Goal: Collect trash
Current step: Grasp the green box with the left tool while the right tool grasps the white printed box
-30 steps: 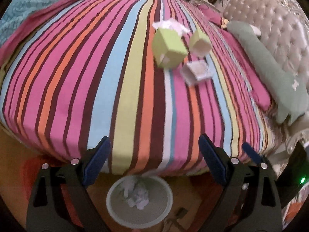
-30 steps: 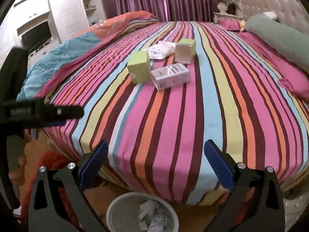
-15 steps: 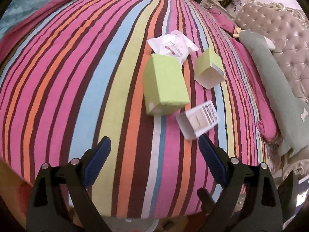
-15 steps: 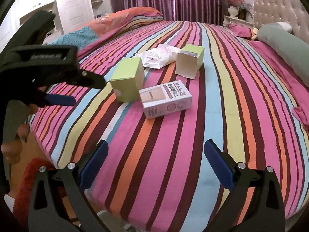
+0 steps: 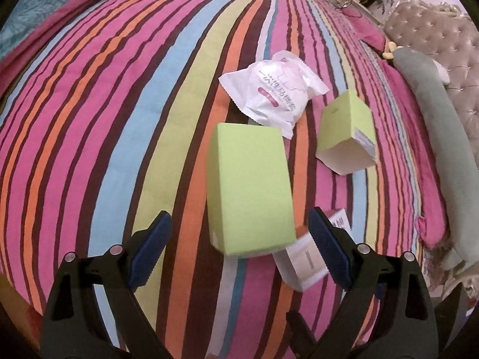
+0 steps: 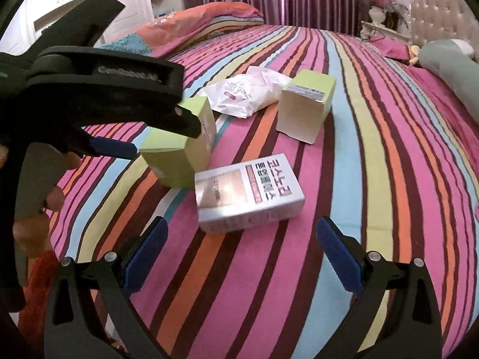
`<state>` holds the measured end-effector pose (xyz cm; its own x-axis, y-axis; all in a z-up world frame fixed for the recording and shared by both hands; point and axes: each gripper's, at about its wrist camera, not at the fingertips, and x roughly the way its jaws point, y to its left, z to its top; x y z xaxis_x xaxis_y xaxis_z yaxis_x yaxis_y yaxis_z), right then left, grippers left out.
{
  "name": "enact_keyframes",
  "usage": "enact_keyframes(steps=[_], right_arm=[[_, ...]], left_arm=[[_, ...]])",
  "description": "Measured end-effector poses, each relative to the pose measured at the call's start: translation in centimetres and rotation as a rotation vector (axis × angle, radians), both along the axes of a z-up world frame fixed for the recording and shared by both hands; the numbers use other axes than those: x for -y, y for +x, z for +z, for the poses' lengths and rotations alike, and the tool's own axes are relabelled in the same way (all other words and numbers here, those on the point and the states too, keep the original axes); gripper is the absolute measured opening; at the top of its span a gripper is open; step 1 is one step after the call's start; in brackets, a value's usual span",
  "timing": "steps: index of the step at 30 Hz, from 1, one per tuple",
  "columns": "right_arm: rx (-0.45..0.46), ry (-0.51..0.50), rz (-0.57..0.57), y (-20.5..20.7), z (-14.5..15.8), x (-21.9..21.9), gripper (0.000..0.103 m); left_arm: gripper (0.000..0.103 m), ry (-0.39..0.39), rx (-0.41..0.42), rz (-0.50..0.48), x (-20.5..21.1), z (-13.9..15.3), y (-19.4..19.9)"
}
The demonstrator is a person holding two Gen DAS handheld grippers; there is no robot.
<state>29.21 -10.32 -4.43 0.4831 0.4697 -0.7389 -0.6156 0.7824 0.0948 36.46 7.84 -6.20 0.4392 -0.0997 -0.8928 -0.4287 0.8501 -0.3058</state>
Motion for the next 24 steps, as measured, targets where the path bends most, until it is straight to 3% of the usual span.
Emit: enact_keyframes(steps=[15,20,24], right_arm=[[-0.015,-0.026,0.024,3.0,-1.1,-1.8,0.095],[-0.035,-0.042,0.008,3.2,-1.2,-2.1,0.095],[-0.031,-0.069,0.017,3.5,-1.3,-2.7,0.093]], left_arm=[[0.089,0.039,-0.067,-0.019,0.0,-2.7,2.8],[0.089,0.032,-0.053,0.014,-0.3,-3.0,2.8],[0.071,0.064,-0.041,0.001,-0.4,-2.7,2.7]])
